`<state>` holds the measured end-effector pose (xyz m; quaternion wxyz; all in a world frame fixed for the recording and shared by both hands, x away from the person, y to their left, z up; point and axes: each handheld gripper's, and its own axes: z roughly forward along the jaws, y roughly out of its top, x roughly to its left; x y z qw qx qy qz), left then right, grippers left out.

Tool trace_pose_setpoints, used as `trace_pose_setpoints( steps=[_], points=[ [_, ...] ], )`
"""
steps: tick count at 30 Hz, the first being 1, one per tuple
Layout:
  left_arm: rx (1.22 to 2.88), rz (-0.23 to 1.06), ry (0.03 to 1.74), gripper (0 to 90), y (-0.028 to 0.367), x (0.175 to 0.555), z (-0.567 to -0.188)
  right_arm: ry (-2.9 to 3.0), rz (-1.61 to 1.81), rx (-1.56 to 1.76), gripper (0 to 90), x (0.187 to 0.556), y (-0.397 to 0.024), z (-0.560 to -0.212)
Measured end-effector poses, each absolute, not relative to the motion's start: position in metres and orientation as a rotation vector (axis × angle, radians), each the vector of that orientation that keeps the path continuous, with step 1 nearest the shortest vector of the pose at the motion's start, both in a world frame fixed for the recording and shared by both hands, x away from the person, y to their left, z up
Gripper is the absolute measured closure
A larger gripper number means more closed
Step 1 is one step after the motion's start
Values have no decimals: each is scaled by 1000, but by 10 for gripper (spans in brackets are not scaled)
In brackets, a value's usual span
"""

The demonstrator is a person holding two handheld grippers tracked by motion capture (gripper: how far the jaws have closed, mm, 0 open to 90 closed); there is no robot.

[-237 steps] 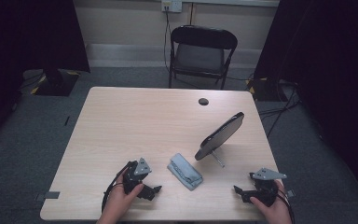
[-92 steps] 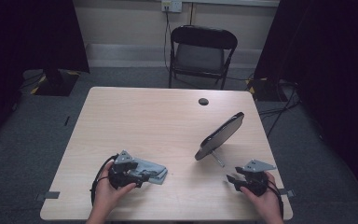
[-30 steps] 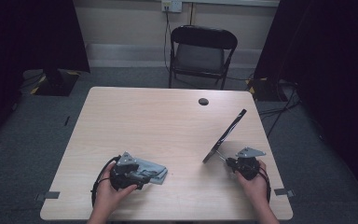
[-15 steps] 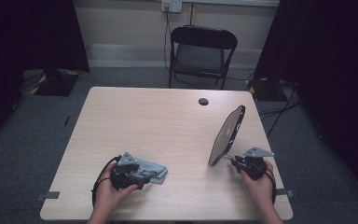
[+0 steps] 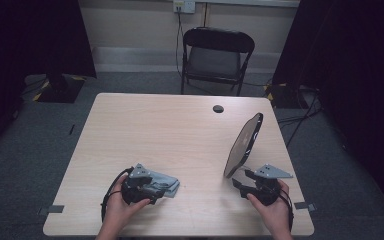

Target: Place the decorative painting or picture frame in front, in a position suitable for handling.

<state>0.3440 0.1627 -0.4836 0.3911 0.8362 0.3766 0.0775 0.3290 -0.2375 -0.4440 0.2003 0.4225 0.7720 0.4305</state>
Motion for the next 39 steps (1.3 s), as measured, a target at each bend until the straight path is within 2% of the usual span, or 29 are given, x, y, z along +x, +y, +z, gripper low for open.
trace_pose_setpoints(
  steps=[11, 21, 30, 39],
  points=[
    [2133, 194, 943, 280, 165, 344, -484, 2106, 1252, 1264, 394, 341, -220, -439],
    [2127, 189, 946, 274, 165, 345, -484, 2061, 1266, 1328, 409, 347, -223, -437],
    [2132, 192, 943, 275, 163, 345, -484, 2047, 1258, 1324, 447, 347, -221, -438],
    [2130, 193, 945, 280, 164, 345, -484, 2027, 1202, 1319, 524, 344, -234, -435]
  ],
)
